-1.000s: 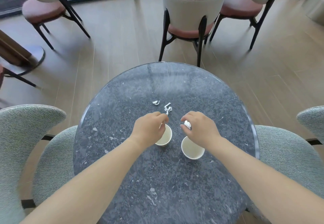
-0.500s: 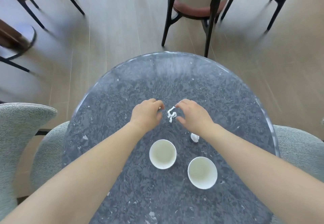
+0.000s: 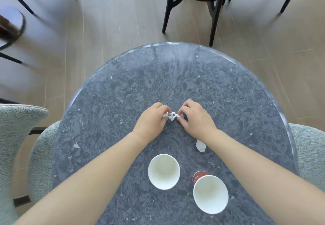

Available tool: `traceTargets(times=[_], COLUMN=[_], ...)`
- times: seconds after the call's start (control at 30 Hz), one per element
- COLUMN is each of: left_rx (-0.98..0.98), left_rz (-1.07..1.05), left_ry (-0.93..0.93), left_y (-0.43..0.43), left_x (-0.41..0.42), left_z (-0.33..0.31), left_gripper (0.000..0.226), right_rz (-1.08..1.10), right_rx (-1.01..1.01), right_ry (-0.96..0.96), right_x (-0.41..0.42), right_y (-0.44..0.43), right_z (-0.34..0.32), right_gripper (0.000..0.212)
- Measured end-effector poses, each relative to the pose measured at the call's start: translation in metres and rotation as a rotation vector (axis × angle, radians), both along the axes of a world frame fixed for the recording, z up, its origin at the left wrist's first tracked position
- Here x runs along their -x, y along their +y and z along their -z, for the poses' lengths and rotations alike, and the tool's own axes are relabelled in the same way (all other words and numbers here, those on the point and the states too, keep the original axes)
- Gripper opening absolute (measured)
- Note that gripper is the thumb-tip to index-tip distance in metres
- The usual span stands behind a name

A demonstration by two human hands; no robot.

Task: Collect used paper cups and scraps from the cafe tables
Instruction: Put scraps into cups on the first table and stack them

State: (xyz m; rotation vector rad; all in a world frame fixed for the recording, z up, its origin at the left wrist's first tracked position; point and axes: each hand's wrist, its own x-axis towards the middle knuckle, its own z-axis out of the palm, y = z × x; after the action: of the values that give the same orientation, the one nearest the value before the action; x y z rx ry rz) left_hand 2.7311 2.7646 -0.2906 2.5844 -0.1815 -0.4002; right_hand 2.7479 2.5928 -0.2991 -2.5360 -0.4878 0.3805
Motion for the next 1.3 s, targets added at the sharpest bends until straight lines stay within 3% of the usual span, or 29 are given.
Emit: traceTargets(times=[0.23,0.4,0.73,0.93,1.13,1.3], left_rx=[0.062,-0.019,-0.021,-0.045,-0.068,-0.086], left_rz=[0.095,0.057,-0.012,-0.001,0.058,0.175], left_ry=[0.078,0.069,-0.002,0.022,0.099,0.168], left_y=[-0.017,-0.026,-0.012,-0.007,-0.006,0.0], left_x=[0.002,0.008,0.023,0.041,0.039,0.04], left_z=[-0.003,-0.001,-0.029,-0.037,-0.028,-0.021], left_gripper=[0.04,0.018,0.012,0.013,0.015,0.014], right_rz=[0.058,0.114,0.066,0.058,0.045,0.045], right_rx=[-0.026,-0.053,0.095,0.055,-0.01,0.001], right_ry=[0.029,0.062,0.175,0.191,0.09,0.106], right_x=[0.013,0.027,0.059,0.067,0.068,0.069], right_y=[-0.012,-0.021,-0.05,-0.049,-0.054,-0.058], right_z=[-0.001,-0.002,-0.017,-0.018,-0.016,-0.01], right_gripper=[0.012,0.018,0.051,0.022,0.042,0.04])
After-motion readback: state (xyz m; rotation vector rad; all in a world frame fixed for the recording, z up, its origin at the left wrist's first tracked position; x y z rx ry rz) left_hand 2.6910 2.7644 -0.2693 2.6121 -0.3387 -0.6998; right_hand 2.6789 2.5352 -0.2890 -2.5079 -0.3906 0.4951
